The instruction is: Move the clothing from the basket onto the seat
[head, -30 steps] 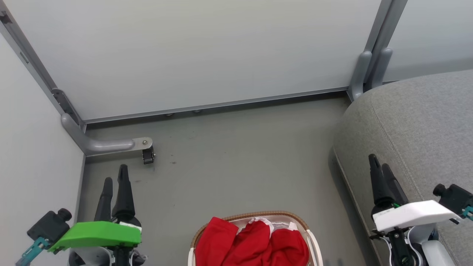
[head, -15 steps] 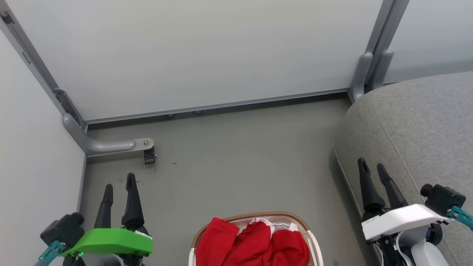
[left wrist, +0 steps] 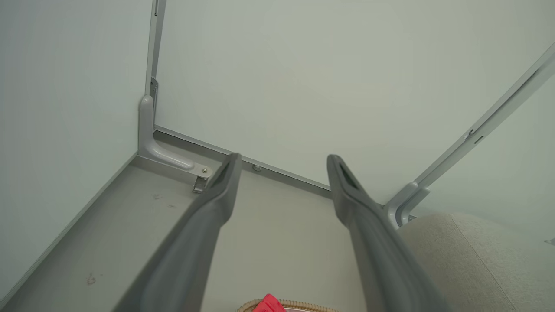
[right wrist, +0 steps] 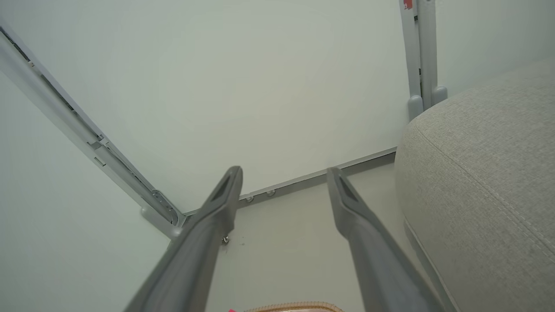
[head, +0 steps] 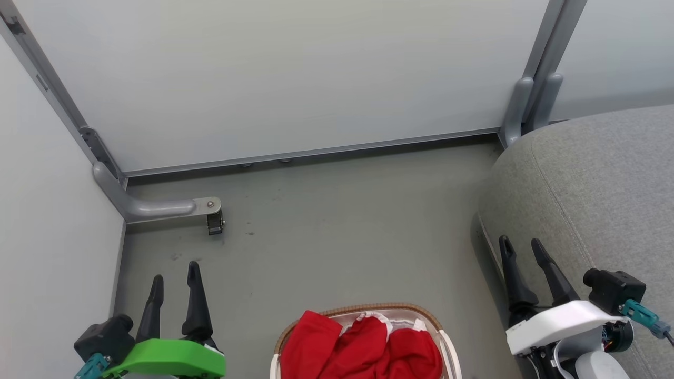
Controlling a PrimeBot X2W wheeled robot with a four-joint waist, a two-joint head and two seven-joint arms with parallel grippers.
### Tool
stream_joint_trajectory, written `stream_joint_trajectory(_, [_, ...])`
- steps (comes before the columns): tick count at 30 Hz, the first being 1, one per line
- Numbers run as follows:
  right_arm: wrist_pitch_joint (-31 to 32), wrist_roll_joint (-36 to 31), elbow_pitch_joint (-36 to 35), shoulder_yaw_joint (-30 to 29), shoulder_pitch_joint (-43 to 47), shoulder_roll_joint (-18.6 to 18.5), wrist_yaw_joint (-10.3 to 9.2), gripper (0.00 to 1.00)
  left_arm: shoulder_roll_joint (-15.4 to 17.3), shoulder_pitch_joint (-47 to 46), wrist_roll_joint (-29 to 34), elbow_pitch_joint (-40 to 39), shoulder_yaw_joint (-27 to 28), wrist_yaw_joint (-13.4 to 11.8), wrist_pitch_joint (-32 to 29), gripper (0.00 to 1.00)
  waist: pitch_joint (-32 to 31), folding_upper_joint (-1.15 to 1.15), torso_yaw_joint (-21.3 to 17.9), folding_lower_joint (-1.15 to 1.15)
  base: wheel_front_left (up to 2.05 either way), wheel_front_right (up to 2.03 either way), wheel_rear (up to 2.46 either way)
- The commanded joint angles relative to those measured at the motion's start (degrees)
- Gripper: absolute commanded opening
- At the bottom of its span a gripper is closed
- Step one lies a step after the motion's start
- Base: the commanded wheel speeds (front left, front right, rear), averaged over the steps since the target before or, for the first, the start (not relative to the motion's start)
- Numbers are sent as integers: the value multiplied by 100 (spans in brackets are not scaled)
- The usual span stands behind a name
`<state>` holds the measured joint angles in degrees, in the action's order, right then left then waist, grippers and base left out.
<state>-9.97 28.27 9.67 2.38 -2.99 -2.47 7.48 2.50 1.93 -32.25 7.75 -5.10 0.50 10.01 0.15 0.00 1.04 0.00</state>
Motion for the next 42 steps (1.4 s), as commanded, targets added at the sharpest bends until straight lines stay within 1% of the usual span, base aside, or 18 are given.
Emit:
stream_joint_trajectory(1, [-54,-165,-14,15,31,-35,1,100,44,65,122,-9,-6,-37,48,100,-2,0,1,0,0,0,0])
stream_joint_trajectory(23, [-329,-1125,159,89,87,-47,2,100,50,161,989,186,-167,-119,323,100,7,0,29,0,0,0,0])
stream_joint_trajectory(42, [-529,-1899,132,143,104,-57,1,100,55,237,1626,274,-302,-189,519,100,21,0,49,0,0,0,0])
